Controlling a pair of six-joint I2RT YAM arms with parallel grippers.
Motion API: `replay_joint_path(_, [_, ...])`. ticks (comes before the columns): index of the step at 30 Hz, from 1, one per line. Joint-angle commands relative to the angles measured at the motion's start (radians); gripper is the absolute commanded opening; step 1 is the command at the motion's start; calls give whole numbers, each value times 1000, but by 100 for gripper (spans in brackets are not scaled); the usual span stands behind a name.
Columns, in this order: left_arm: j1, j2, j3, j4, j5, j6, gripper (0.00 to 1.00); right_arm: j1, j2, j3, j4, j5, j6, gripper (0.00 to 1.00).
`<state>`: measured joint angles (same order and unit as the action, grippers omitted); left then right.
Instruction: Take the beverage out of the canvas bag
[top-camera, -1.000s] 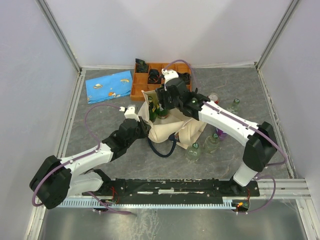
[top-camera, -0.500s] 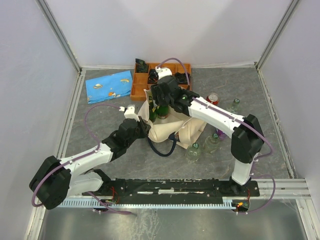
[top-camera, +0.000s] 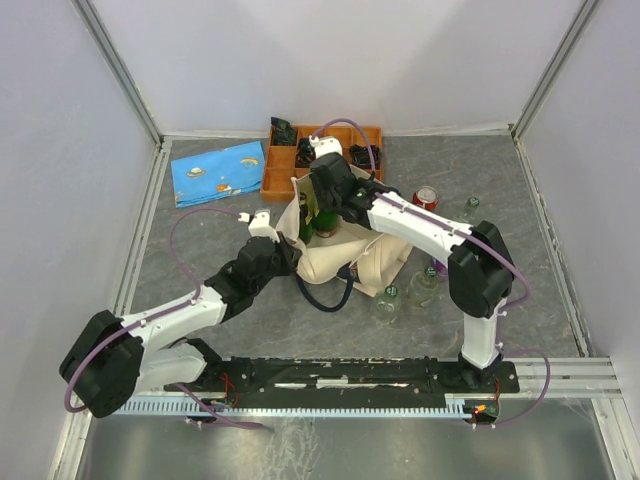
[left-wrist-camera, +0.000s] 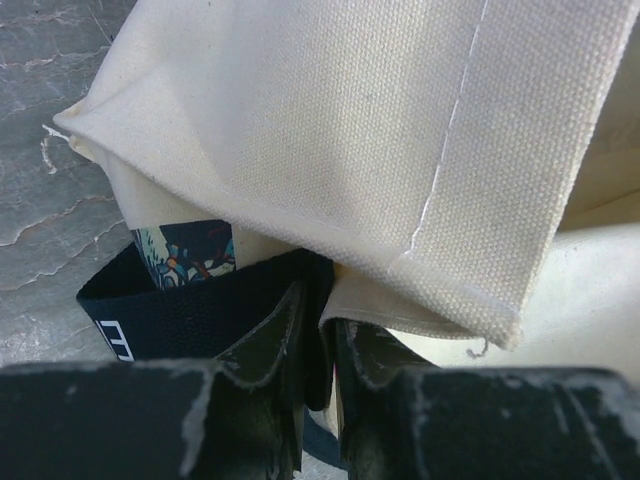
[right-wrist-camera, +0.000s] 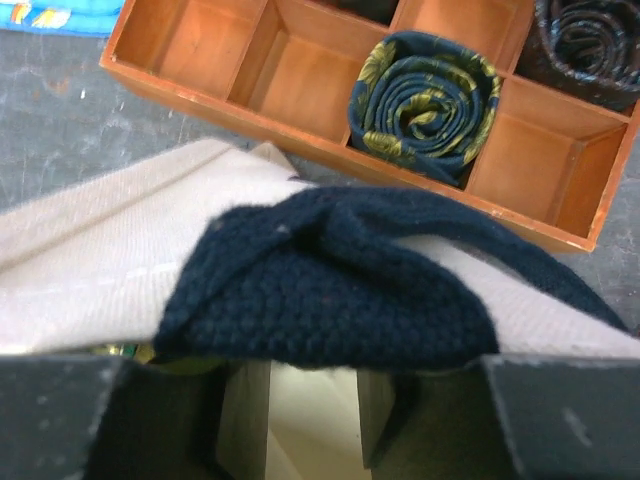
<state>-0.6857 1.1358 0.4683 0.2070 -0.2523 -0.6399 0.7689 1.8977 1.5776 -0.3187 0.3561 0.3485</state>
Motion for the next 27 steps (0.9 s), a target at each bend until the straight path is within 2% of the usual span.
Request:
replay_joint_path(1, [20, 31, 16, -2, -47, -19, 16, -6, 34, 63, 34, 13, -35, 18])
replay_joint_path(2, [20, 33, 16, 1, -44, -21, 16, -6, 35, 66, 28, 7, -43, 4])
replay_joint_path(3, [21, 35, 16, 3, -43, -21, 16, -6, 34, 68, 20, 3, -46, 0])
replay_joint_path(8, [20, 37, 13, 17, -49, -17, 15, -5, -40, 39, 16, 1, -71, 0])
replay_joint_path(15, [20, 64, 17, 46, -51, -7, 16, 26, -230, 40, 28, 7, -182, 0])
replay_joint_path(20, [20, 96, 30, 56, -47, 3, 15, 100, -351, 42, 33, 39, -270, 0])
replay_joint_path(27, [21, 110, 48, 65, -59, 30, 16, 265, -517, -3, 18, 81, -340, 0])
